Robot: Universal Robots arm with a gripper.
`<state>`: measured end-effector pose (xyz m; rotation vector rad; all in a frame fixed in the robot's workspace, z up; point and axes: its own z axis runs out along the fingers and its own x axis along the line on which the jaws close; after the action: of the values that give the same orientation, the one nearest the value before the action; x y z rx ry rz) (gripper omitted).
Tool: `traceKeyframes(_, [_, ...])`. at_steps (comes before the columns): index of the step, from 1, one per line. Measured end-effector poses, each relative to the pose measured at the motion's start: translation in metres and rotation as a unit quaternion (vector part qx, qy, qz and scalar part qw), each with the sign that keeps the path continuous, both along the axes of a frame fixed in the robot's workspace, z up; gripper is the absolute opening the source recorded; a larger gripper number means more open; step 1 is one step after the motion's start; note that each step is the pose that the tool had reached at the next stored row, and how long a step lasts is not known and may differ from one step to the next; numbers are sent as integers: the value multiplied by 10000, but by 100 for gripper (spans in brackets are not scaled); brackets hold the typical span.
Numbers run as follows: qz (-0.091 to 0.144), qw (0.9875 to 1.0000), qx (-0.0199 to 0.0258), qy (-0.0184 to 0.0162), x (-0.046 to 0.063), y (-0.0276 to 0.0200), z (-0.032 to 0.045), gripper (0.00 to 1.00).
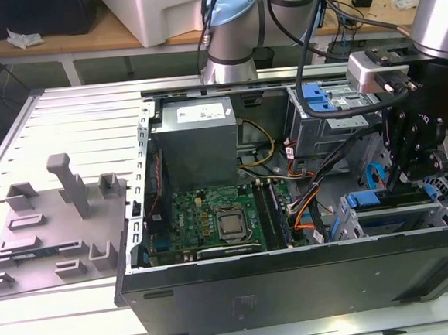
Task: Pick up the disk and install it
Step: 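Insert the second disk wire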
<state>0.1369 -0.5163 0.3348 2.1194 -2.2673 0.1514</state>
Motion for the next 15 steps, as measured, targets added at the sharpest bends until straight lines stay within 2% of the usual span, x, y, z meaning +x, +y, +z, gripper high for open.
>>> traceKeyframes(4, [0,10000,11,0,0,2,-8,17])
traceKeyframes(6, [0,10000,8,0,0,1,-9,29])
traceKeyframes(7, [0,10000,1,0,0,0,-2,29])
traceKeyframes(8, [0,10000,2,0,0,0,0,36])
traceKeyframes(9, [0,10000,0,0,0,0,9,36])
traceKeyframes(15, [0,10000,-1,0,0,1,207,36])
